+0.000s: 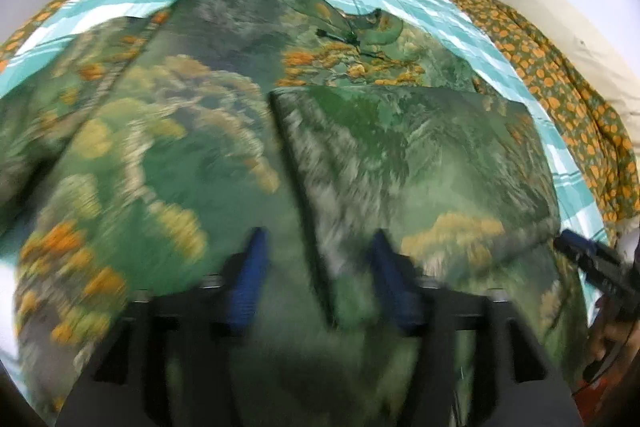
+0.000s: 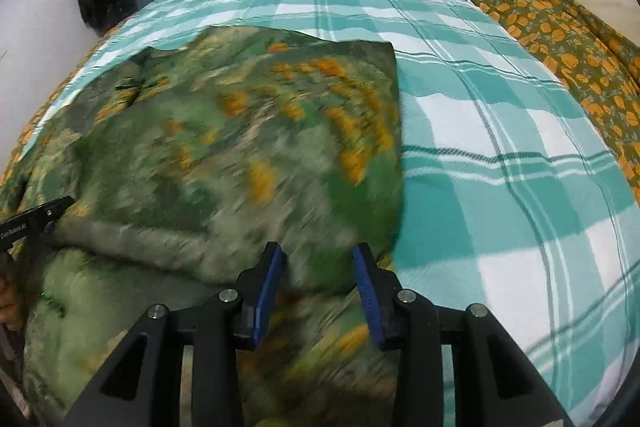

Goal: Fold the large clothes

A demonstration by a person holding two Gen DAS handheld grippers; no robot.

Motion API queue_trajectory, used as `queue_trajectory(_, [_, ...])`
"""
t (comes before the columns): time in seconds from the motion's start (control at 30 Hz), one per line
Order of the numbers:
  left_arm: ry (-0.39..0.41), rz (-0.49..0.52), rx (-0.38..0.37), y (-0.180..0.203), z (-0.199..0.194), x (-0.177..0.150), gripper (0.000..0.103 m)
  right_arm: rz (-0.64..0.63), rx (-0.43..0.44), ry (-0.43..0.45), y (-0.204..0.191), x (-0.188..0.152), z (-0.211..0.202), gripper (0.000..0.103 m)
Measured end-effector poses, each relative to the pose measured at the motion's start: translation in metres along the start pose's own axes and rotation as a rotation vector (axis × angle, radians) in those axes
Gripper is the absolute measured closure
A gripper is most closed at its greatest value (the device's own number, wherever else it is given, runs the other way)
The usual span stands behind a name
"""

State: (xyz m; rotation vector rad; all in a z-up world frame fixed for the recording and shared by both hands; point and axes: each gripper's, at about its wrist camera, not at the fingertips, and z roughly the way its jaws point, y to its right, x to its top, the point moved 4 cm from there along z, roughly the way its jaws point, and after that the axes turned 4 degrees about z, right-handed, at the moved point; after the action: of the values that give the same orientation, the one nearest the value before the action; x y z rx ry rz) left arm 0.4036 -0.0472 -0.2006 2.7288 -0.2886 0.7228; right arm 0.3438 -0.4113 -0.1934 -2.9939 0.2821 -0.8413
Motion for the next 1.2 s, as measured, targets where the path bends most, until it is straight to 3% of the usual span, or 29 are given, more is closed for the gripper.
queue_trajectory(0.03, [0.003, 0.004, 0.006, -0.002, -0.01, -0.005, 0.026, -0.005, 0.012, 0.001, -0.004, -0.005, -0.005, 0.048])
queue_trajectory(0.1, [0.003, 0.015, 0.02, -0.012, -0.031, -0.017, 0.023, -0.024, 0.033, 0.023, -0.016, -0.021, -0.022, 0.042])
queue_trajectory(0.23, [-0.002, -0.011, 0.063, -0.053, -0.068, -0.039, 0.022, -0.038, 0.064, 0.085, -0.034, -0.053, -0.057, 0.042])
queue_trajectory(0.33, [0.033, -0.112, 0.127, -0.106, -0.097, -0.044, 0.02, -0.038, 0.089, 0.106, -0.046, -0.074, -0.074, 0.041])
queue_trajectory(0.57, [0.186, -0.634, 0.229, -0.28, -0.14, -0.066, 0.017, -0.157, 0.097, 0.106, -0.081, -0.094, -0.082, 0.041])
queue_trajectory(0.73, [0.244, -0.899, 0.286, -0.365, -0.143, -0.094, 0.018, -0.193, 0.113, 0.094, -0.099, -0.101, -0.083, 0.041])
queue_trajectory(0.87, [0.393, -1.095, 0.271, -0.404, -0.158, -0.111, 0.018, -0.204, 0.119, 0.087, -0.105, -0.106, -0.083, 0.041])
queue_trajectory(0.9, [0.428, -1.136, 0.264, -0.409, -0.161, -0.114, 0.022, -0.202, 0.119, 0.08, -0.105, -0.108, -0.082, 0.041])
queue_trajectory(0.93, [0.442, -1.154, 0.265, -0.413, -0.162, -0.115, 0.039, -0.198, 0.12, 0.076, -0.104, -0.109, -0.081, 0.041])
queue_trajectory(0.97, [0.433, -1.145, 0.265, -0.415, -0.162, -0.113, 0.075, -0.192, 0.121, 0.07, -0.104, -0.109, -0.079, 0.041])
queue_trajectory(1.0, [0.417, -1.127, 0.262, -0.415, -0.161, -0.111, 0.089, -0.186, 0.122, 0.064, -0.103, -0.109, -0.078, 0.041])
queue_trajectory(1.1, [0.433, -0.999, 0.302, -0.399, -0.176, -0.093, 0.095, -0.174, 0.126, 0.065, -0.103, -0.109, -0.077, 0.041])
queue_trajectory(1.2, [0.454, -0.751, 0.37, -0.353, -0.199, -0.056, 0.096, -0.166, 0.134, 0.081, -0.101, -0.108, -0.079, 0.041])
